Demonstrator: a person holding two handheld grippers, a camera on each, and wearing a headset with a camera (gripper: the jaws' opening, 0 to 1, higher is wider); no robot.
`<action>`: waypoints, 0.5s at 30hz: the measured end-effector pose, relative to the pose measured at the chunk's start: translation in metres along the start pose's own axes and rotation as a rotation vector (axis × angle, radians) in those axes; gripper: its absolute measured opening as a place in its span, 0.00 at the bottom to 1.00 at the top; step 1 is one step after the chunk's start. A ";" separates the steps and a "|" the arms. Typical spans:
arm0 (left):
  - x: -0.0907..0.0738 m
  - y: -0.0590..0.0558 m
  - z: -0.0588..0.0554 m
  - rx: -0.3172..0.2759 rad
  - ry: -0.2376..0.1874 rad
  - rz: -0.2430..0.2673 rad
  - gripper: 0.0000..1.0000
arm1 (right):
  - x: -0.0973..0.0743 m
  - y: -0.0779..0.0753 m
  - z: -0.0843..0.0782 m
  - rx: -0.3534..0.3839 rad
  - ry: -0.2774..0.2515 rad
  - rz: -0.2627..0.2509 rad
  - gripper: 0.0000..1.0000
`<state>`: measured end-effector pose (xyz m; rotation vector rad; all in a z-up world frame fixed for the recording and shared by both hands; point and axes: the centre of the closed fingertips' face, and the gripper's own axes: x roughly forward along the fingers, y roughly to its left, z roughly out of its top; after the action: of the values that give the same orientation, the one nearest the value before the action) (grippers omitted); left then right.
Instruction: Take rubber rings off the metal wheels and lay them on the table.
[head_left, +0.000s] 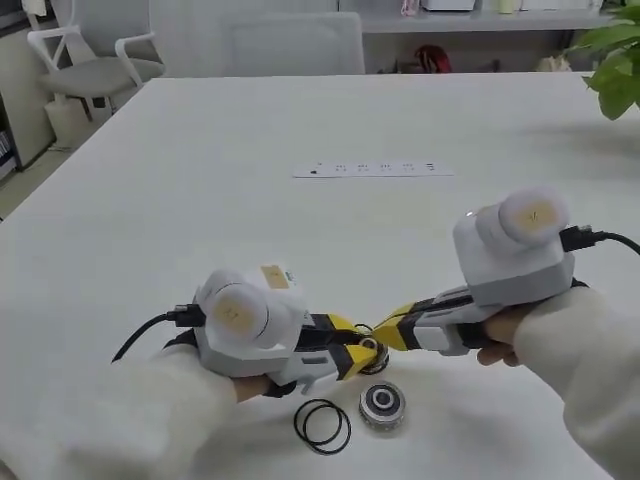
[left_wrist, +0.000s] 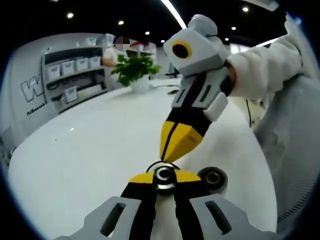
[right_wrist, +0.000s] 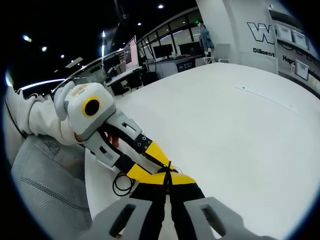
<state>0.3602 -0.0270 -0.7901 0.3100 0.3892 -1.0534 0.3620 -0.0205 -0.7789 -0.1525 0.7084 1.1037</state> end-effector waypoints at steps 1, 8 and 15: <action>0.000 0.000 0.000 0.009 0.005 0.000 0.14 | 0.000 0.000 -0.001 -0.001 0.003 -0.003 0.00; -0.001 -0.002 0.004 0.026 0.044 -0.003 0.15 | -0.003 -0.003 -0.003 0.011 0.005 -0.015 0.00; -0.008 -0.007 0.014 0.075 0.051 -0.029 0.21 | -0.006 -0.004 0.000 0.015 -0.006 -0.015 0.00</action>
<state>0.3527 -0.0297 -0.7744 0.3999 0.4020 -1.0917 0.3641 -0.0266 -0.7761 -0.1418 0.7086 1.0838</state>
